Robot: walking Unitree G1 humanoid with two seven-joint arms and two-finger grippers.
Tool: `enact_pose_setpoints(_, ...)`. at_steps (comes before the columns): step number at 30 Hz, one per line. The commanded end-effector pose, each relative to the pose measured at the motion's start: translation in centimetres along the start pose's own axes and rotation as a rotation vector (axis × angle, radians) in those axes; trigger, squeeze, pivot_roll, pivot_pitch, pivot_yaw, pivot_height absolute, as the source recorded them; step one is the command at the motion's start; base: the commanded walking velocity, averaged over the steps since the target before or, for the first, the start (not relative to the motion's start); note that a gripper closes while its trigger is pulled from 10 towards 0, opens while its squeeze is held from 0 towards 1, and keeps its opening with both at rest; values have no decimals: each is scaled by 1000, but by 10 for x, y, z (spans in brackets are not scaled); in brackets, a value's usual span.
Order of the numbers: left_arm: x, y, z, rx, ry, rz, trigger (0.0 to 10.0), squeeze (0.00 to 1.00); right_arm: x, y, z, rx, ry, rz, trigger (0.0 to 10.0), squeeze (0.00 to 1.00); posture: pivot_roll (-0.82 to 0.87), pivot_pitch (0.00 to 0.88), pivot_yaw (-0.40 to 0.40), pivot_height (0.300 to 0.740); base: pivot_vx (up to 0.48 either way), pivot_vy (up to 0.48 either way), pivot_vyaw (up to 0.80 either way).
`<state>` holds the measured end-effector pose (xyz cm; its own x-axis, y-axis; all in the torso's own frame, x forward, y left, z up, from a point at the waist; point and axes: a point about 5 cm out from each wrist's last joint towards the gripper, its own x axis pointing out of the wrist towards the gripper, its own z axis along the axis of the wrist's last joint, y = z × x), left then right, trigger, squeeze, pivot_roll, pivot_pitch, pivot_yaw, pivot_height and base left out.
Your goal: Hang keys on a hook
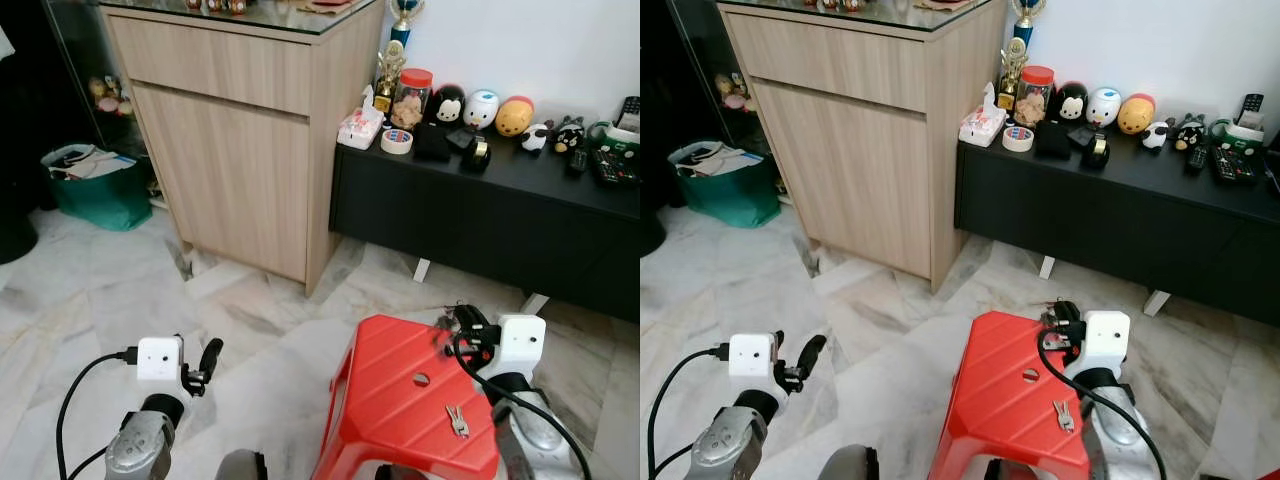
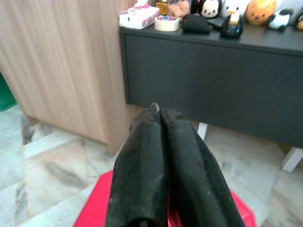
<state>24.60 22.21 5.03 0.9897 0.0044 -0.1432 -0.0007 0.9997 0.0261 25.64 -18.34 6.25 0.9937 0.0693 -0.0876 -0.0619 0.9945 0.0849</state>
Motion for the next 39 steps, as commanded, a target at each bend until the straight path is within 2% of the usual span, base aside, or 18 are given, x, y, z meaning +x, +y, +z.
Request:
enact_pose_setpoints(1,5,3,1,15,-8,13,10000,0,1,1,8,15,-31,-28,0,0,103,0,-85,631,0,0,0)
enact_pose_setpoints(2,7,4,0,15,-7,17,10000,0,2,2,7,23,-27,-32,0,0,103,0,-78,631,0,0,0)
enact_pose_setpoints(3,8,5,0,15,-6,19,10000,0,3,2,6,28,-20,-36,3490,0,103,0,-78,631,0,0,0)
enact_pose_setpoints(4,10,6,-1,15,-3,21,10000,0,4,2,5,32,10,-46,10000,0,102,0,-71,631,0,0,0)
enact_pose_setpoints(9,19,9,-2,25,7,14,10000,0,17,2,0,59,68,-82,10000,0,123,0,-57,631,0,0,0)
enact_pose_setpoints(10,21,14,-1,40,10,13,10000,0,22,7,0,68,66,-88,10000,0,119,0,-41,631,0,0,0)
enact_pose_setpoints(13,21,15,1,47,0,9,10000,0,23,9,4,83,41,-79,10000,0,117,0,-38,631,0,0,0)
enact_pose_setpoints(17,26,20,13,68,-47,4,10000,0,24,17,3,89,48,-48,10000,0,123,0,-25,661,0,0,0)
enact_pose_setpoints(21,31,15,22,61,-89,-8,10000,0,25,18,2,91,52,-39,10000,0,106,0,-7,681,0,0,0)
enact_pose_setpoints(25,33,6,25,63,-106,-40,10000,0,24,13,2,91,45,-48,10000,0,102,0,-13,701,0,0,0)
enact_pose_setpoints(26,33,3,26,64,-114,-50,10000,0,19,7,-1,91,56,-69,10000,0,113,0,-29,716,0,0,0)
enact_pose_setpoints(31,34,2,31,57,-138,-47,10000,0,16,1,-6,86,73,-80,10000,0,112,0,-57,740,0,0,0)
enact_pose_setpoints(39,31,1,31,43,-160,-21,10000,0,22,-1,-11,76,99,-76,10000,0,129,0,-96,740,0,0,0)
